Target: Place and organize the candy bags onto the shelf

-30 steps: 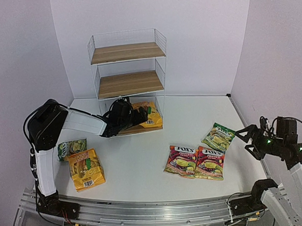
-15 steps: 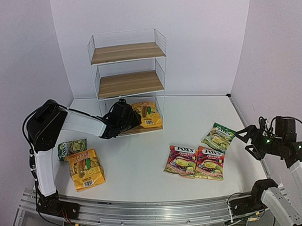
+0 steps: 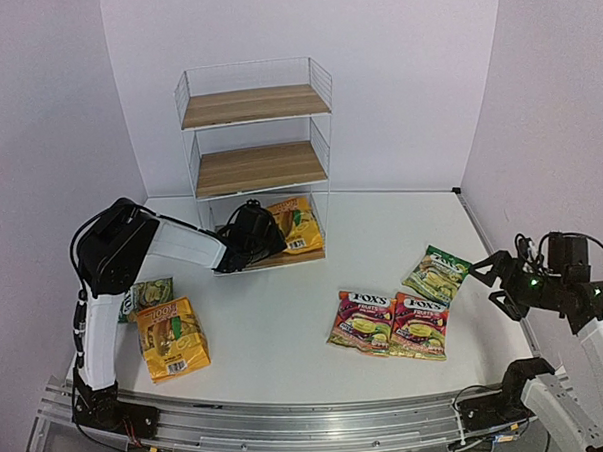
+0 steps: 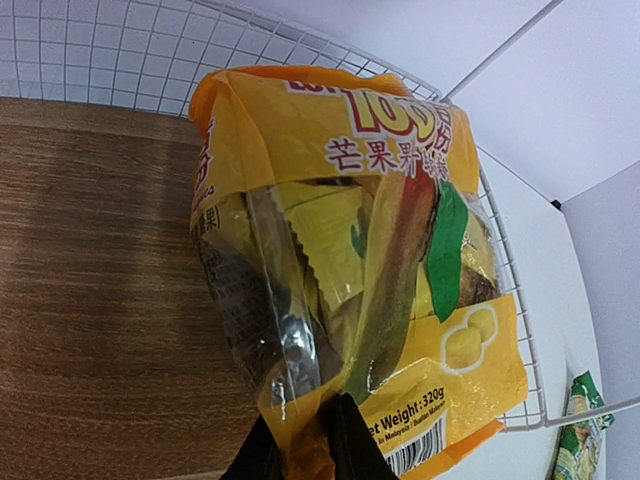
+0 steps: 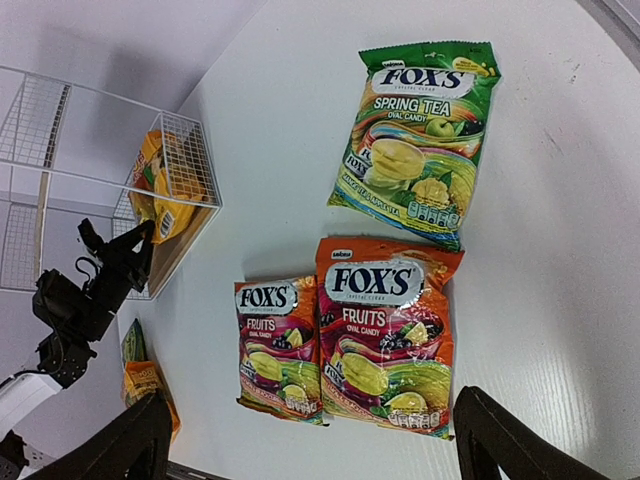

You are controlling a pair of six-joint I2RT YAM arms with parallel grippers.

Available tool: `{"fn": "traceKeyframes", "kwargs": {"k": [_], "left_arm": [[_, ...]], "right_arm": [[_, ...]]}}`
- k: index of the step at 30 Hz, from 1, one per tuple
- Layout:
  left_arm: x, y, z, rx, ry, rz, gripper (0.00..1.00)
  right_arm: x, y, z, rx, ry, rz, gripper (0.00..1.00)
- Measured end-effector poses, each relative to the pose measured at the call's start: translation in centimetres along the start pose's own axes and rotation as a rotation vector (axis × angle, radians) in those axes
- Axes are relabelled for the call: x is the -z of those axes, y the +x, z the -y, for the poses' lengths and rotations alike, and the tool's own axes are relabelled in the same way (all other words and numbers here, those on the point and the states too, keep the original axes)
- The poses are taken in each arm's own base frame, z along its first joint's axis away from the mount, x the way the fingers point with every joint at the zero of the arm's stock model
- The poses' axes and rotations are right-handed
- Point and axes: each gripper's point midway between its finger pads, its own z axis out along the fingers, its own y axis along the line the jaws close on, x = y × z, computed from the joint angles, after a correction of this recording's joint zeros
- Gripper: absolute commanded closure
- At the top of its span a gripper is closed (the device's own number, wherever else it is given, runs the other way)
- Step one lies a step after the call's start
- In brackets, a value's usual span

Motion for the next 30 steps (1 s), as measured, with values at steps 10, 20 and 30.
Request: {"fn": "traceKeyframes", "kwargs": {"k": [10, 20, 30], "left_arm": [[-1.4, -0.4, 0.3, -0.045, 0.019, 0.001, 0.76], [-1.4, 0.1, 0.5, -0.078, 0.032, -0.024, 0.59], [2.1, -0.9, 2.5, -0.089, 0.044, -0.044, 0.25]], "right_arm": [[-0.2, 0.2, 0.4, -0.007, 0.008, -0.008, 0.05], [-0.4, 0.2, 0.8, -0.01, 0.027, -0.002, 0.05], [-0.4, 0.1, 0.8, -0.008, 0.029, -0.001, 0.05]]}}
